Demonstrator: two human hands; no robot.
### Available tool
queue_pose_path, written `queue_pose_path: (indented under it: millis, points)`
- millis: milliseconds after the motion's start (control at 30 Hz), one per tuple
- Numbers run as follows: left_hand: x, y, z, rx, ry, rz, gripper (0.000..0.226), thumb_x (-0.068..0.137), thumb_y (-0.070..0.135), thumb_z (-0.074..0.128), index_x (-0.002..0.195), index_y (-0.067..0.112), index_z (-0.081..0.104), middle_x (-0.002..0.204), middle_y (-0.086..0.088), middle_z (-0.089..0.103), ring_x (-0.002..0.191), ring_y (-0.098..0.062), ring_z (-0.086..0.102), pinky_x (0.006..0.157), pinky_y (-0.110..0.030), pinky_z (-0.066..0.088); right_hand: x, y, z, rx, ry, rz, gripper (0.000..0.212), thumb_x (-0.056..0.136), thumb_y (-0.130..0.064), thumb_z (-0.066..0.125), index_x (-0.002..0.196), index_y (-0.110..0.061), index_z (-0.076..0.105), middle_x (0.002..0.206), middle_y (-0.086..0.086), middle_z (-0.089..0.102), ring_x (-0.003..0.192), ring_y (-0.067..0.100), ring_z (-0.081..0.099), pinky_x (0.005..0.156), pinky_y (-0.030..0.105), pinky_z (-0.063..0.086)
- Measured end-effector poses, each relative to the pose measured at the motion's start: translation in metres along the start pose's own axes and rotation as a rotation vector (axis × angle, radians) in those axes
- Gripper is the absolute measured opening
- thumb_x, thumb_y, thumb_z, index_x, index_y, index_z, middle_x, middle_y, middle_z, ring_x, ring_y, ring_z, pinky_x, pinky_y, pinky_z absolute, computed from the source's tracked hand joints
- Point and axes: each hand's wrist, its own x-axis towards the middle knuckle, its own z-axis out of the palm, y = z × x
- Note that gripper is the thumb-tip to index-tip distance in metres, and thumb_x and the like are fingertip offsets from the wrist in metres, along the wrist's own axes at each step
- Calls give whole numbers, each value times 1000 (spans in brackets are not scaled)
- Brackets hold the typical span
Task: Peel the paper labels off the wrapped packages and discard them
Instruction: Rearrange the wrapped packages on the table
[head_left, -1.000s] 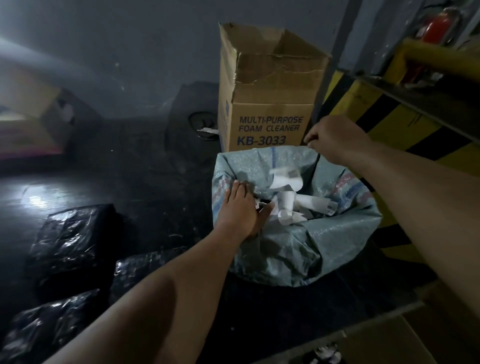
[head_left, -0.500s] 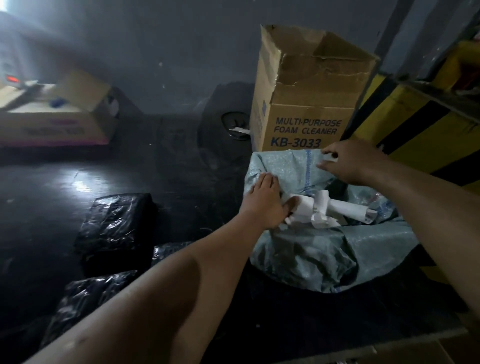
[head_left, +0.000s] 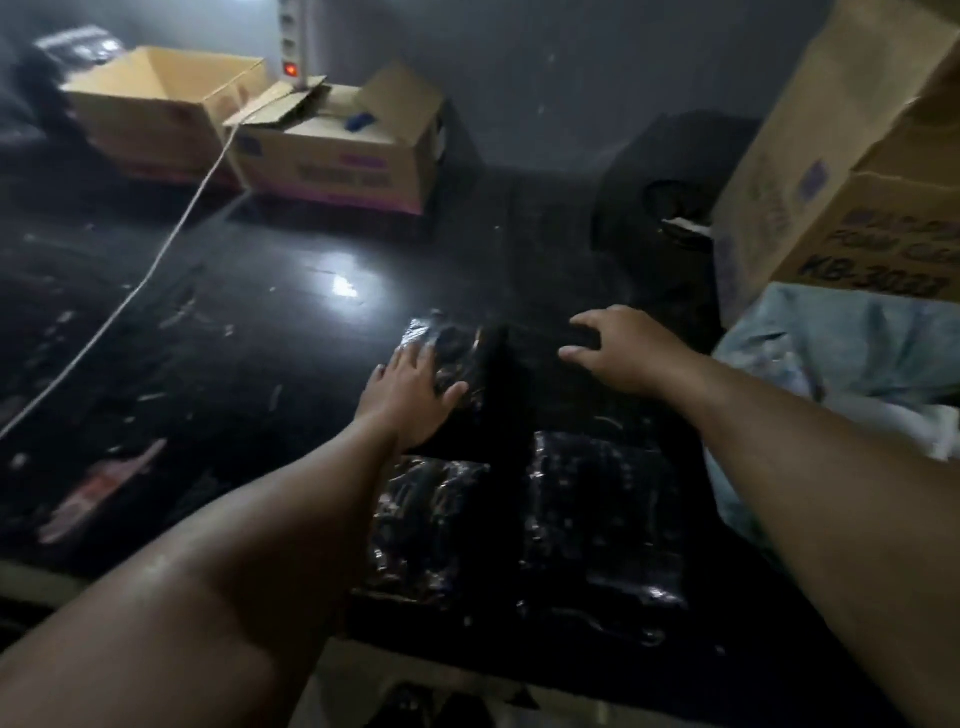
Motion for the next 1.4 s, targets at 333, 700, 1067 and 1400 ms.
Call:
queue_pose_path:
  millis: [333, 700, 1067, 1400]
  points:
    - [-53, -166, 59, 7, -233, 8, 76, 101, 61, 30, 161, 20, 7, 168, -7, -14, 154, -20, -13, 123, -44, 1, 60, -104, 142, 155, -130, 147, 75, 83, -65, 56, 147, -37, 30, 152, 14, 26, 128, 34, 47, 104, 38, 41]
    - [-73, -192, 108, 164, -193, 93, 90, 88, 81, 3, 157, 28, -19, 163, 1, -30, 148, -17, -32, 122, -52, -10, 97, -102, 203, 543, 75, 440, 68, 88, -64, 49, 147, -50, 19, 153, 14, 30, 129, 34, 45, 104, 38, 36]
    - [-73, -191, 110, 161, -167, 98, 90, 89, 81, 7, 158, 27, -17, 164, 1, -29, 148, -17, -31, 122, -52, -10, 103, -120, 194, 711, 207, 385, 61, 83, -52, 66, 138, -46, 40, 128, 6, 34, 84, 8, 46, 87, 17, 33]
    - [-77, -189, 107, 90, -165, 80, 89, 90, 80, 12, 160, 29, -9, 166, 2, -21, 150, -16, -25, 122, -51, -10, 27, -147, 166, 894, 378, 290, 47, 75, -49, 67, 120, -40, 62, 121, -7, 62, 104, 4, 63, 97, 32, 52]
